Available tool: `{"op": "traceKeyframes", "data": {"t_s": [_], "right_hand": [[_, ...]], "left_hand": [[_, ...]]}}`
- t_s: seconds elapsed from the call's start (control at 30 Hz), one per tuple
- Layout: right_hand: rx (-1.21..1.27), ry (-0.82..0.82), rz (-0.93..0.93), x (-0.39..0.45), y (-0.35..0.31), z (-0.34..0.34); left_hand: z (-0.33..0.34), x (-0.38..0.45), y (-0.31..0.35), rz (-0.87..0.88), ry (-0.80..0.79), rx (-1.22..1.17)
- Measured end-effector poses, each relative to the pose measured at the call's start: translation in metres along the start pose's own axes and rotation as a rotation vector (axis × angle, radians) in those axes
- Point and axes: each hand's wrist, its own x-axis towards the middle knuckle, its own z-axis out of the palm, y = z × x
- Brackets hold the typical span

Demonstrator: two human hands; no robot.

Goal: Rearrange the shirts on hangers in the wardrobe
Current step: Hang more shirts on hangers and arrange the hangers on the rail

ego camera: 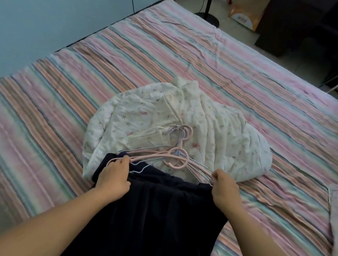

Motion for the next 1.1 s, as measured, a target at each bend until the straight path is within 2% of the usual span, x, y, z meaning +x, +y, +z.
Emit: {"op": "traceKeyframes", "data": {"t_s": [0.17,0.3,0.5,0.67,0.9,1.1], "right_hand": [[0.031,0.078,-0.099,-0.026,-0.001,-0.020],[0.081,0.102,-0.104,-0.054,-0.002,-0.039],[0.369,0.171,-0.122,-0.117,-0.025,-0.069],[0.429,0.192,-0.189,-0.176,-0.061,-0.095],[0.487,0.279,-0.349,-0.263,-0.119,-0.144],[0.432,0.309,-0.595,-0.351,-0.162,-0.184]], "left_hand": [[-0.015,-0.015,-0.001,0.003,0.126,-0.008],[-0.041,-0.031,0.000,0.005,0.190,-0.083],[-0.090,-0.078,-0.008,0.056,0.051,-0.439],[-0.131,-0.136,-0.009,0.178,0.052,-0.592],[-0.193,-0.245,-0.025,0.175,0.185,-0.873],[-0.243,-0.357,-0.035,0.331,0.274,-0.811]]}}
